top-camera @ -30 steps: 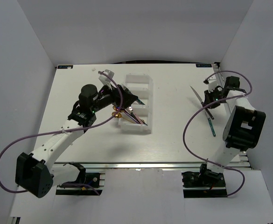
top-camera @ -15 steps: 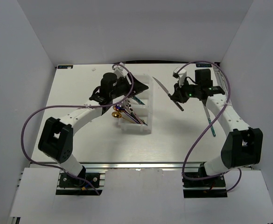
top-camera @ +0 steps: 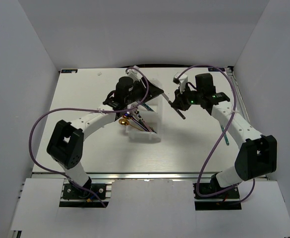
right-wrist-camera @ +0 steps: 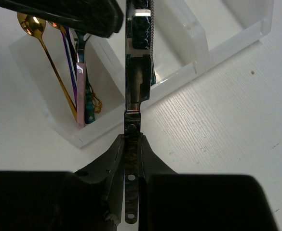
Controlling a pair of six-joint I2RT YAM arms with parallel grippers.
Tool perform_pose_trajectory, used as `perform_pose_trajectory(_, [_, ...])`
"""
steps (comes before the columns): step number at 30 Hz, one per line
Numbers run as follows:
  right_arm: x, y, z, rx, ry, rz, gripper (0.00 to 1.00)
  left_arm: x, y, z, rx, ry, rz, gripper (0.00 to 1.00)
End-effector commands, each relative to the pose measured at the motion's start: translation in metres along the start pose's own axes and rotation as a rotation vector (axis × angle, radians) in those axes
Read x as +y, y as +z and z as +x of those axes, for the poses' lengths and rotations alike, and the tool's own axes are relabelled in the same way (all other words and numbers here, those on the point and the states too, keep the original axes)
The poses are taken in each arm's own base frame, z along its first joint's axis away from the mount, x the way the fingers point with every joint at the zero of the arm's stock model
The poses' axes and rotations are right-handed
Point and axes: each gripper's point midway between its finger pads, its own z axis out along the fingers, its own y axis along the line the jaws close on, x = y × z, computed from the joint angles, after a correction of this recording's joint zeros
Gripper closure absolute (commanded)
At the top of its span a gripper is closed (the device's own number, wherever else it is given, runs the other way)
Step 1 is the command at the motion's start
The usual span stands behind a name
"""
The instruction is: Sort the eating utensils into containers
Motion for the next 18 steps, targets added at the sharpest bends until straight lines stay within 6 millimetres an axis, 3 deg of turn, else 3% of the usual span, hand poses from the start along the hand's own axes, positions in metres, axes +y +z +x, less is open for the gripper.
perform_pose_trajectory(1, [0.001, -0.009, -0.033, -0.09, -0.043, 0.043, 1.0, -0.015, 0.006, -0.016, -0.063, 0.005, 0.011, 0.47])
perform_pose_trajectory(11, [0.014, -0.014, -0.037, -0.121, -0.054, 0.024, 1.0, -0.008, 0.018, -0.021, -0.092, 0.018, -0.018, 0.58])
perform_pose_trajectory(15, [0.014, -0.01, -0.031, -0.108, -0.046, 0.013, 1.0, -0.016, 0.02, -0.02, -0.077, 0.023, 0.006, 0.8])
perform_pose_trajectory(18, [0.015, -0.008, -0.028, -0.102, -0.045, 0.002, 1.0, -0.019, 0.02, -0.018, -0.062, 0.027, 0.022, 0.89])
